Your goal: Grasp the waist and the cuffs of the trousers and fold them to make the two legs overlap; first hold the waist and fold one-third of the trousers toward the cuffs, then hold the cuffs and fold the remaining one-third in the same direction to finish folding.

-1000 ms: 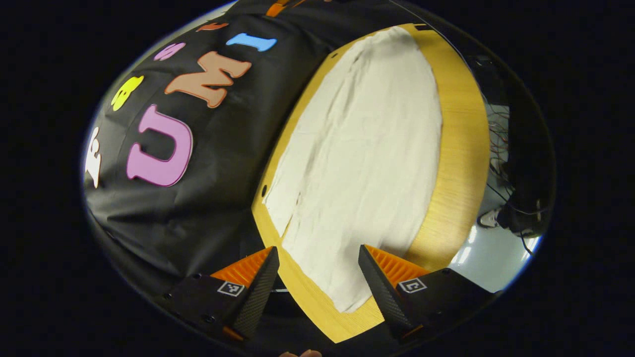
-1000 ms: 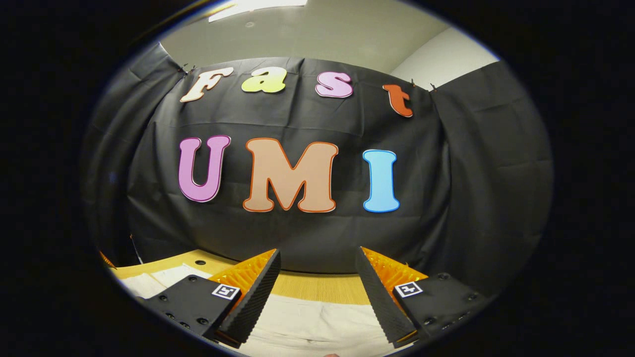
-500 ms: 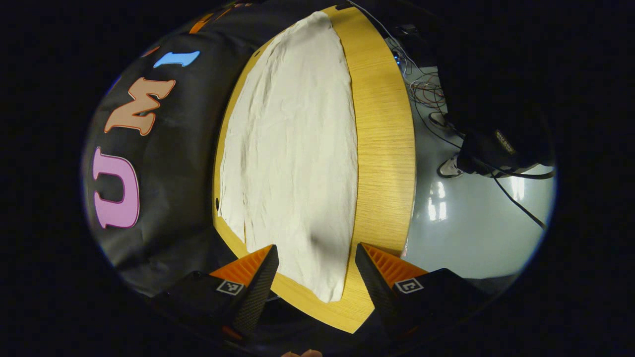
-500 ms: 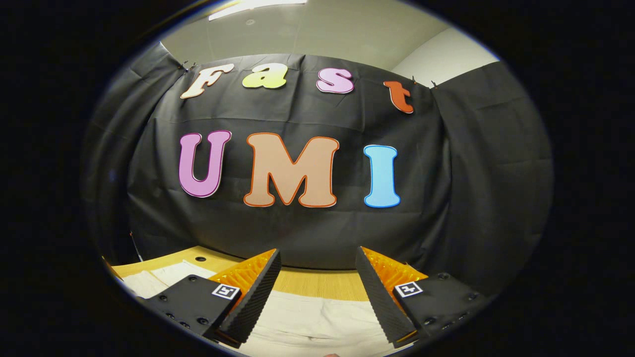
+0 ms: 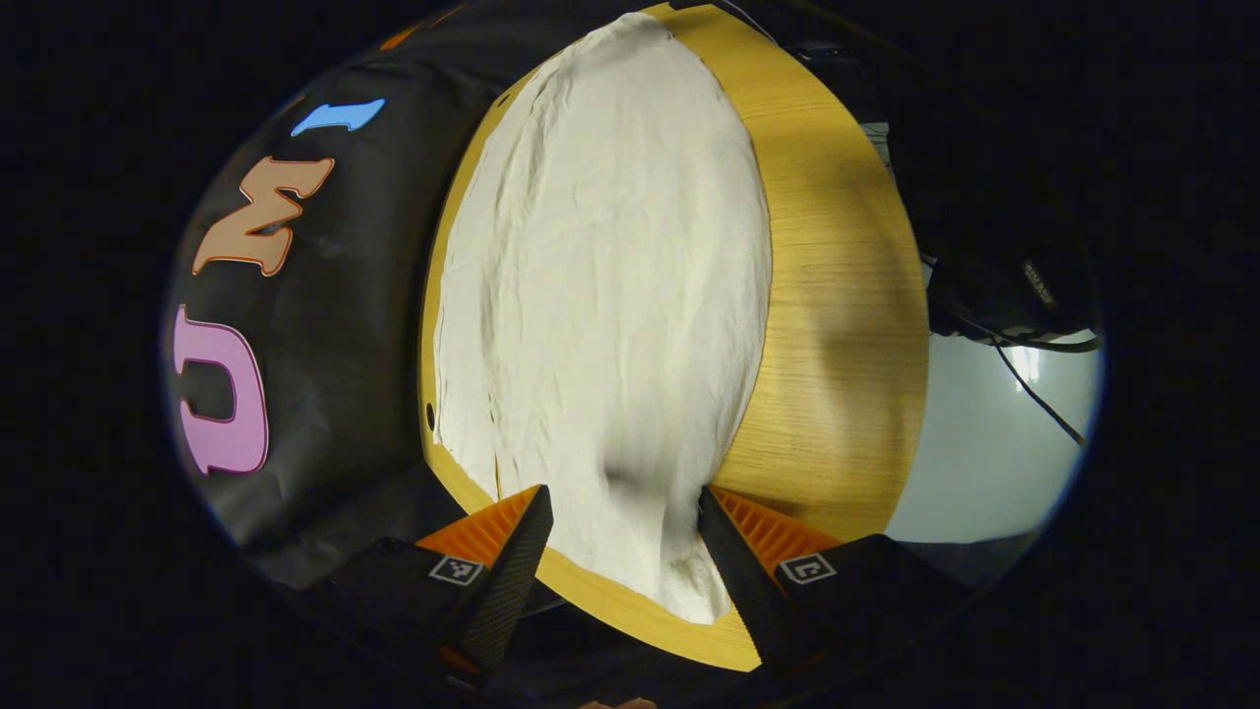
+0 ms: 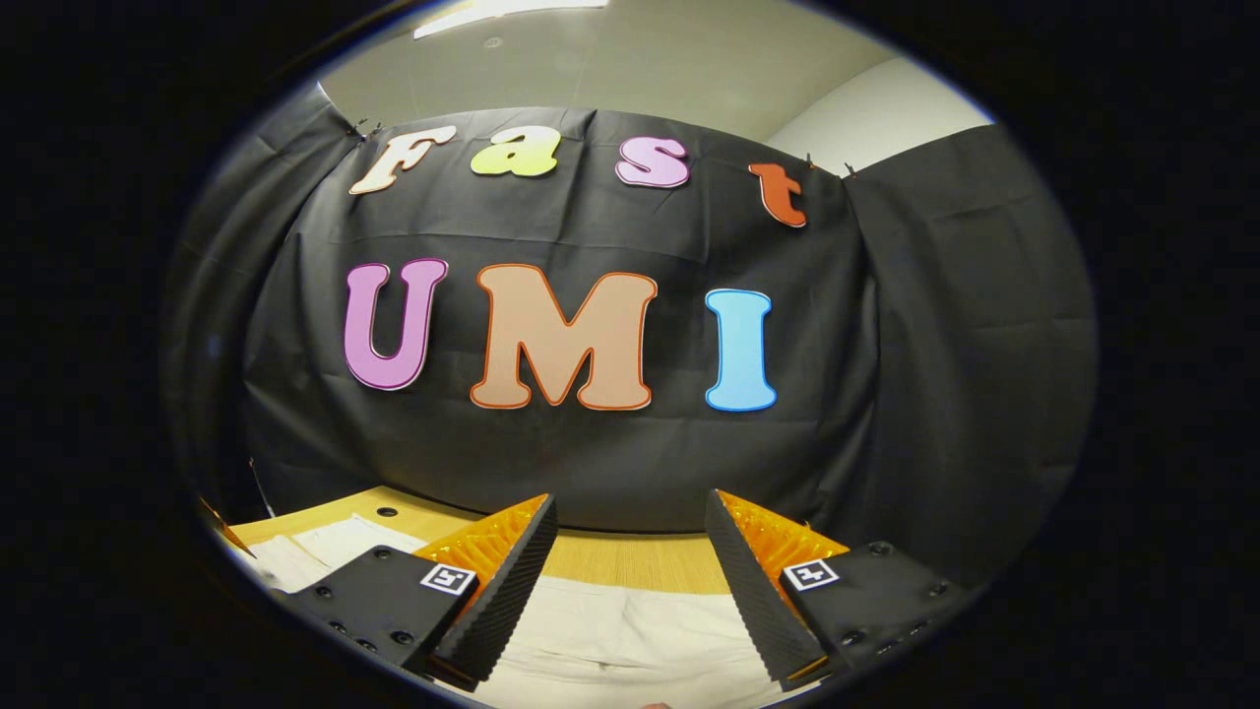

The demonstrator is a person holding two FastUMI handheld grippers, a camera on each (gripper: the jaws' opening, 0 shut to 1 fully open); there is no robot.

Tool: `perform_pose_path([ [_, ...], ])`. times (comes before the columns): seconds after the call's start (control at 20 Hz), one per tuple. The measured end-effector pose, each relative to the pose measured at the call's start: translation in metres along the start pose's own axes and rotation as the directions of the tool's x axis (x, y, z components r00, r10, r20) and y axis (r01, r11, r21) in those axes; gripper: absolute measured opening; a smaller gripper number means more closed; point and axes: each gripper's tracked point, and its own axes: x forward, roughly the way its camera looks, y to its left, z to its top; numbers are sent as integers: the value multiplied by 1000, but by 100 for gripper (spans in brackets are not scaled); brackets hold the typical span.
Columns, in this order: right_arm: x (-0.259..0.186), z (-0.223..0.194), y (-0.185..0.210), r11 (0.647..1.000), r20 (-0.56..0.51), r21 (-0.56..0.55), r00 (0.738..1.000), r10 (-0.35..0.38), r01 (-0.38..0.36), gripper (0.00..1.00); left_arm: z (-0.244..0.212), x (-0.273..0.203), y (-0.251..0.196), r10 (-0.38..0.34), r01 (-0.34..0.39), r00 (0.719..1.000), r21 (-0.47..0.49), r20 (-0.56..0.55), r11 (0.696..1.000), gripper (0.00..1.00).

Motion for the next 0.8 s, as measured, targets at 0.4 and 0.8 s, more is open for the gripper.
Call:
perform_pose_path([
  [0.4,-16,-7,-36,991,-28,-129,999,-37,33,97,-2,12,-21,-70,70,997,-10,-34,998,15],
  [0.8,-75,-65,-121,854,-183,-519,980,-73,-34,97,0,11,-23,-64,61,997,-59,-46,996,0],
])
